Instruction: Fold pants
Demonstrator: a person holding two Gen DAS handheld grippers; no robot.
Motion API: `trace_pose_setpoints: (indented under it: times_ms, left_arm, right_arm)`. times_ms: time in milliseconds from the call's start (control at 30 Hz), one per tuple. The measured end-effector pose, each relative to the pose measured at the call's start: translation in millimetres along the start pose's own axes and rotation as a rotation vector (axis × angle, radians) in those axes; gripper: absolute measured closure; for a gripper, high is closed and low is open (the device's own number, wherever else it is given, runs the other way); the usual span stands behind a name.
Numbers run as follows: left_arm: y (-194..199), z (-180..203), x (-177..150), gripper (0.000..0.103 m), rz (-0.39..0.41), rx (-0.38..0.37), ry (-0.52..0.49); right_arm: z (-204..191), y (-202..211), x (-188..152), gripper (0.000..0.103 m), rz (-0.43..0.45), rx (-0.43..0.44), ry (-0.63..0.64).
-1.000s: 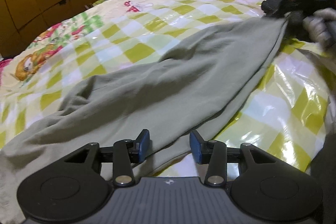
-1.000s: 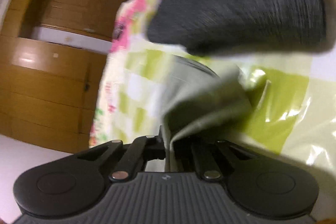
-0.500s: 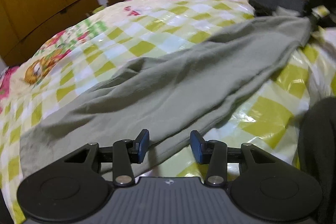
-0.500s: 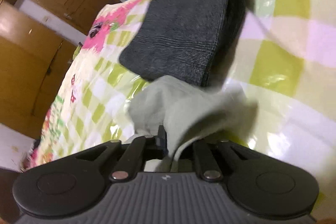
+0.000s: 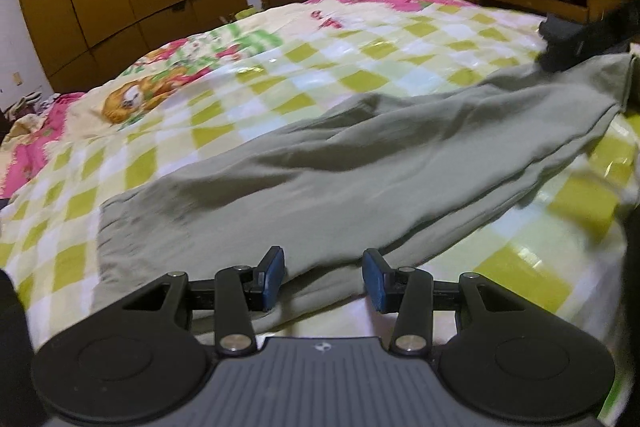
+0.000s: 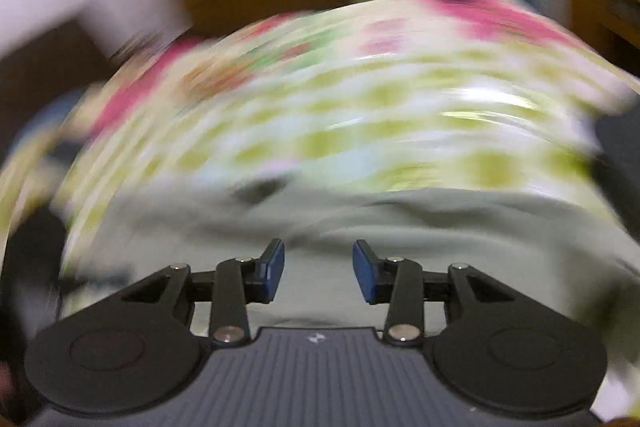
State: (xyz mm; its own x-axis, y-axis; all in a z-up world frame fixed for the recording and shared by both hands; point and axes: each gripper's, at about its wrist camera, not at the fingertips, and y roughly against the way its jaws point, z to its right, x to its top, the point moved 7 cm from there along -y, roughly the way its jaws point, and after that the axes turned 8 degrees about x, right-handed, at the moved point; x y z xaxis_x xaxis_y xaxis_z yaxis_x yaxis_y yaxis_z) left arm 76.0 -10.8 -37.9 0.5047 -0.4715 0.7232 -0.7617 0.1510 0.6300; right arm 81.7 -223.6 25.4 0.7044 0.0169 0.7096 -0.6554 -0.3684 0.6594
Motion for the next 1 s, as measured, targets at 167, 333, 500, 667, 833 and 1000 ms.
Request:
trace_pose_setpoints:
  times_ms: [167, 333, 500, 667, 833, 1000]
  left_arm:
    - [-1, -30, -17, 0.046, -0.016, 0.064, -0.009]
    - [-12, -53, -24, 0.046, -0.034, 0.099, 0.021]
    - [-25, -59, -22, 0.046, -0.028, 0.112, 0.0]
    - [-29, -69, -20, 0.046, -0.022, 0.121, 0.035]
    - [-30, -69, -19, 0.05, -0.027, 0.12, 0.057]
    - [-15, -85, -19, 0.056, -0.009, 0.15, 0.084]
  right_arm:
    - [-56, -83, -13, 0.067, -0.18, 0.127, 0.185]
    - [-86, -115, -35, 0.067, -0.238, 0.122, 0.338]
    - [-78, -116, -41, 0.067, -0.261, 0.092, 0.326]
    - [-71, -109, -42, 0.067, -0.27, 0.069, 0.366]
    - [-54, -120, -35, 0.099, -0.276, 0.06, 0.22]
    - [-71, -96, -28, 0.1, -0.256, 0.122, 0.212]
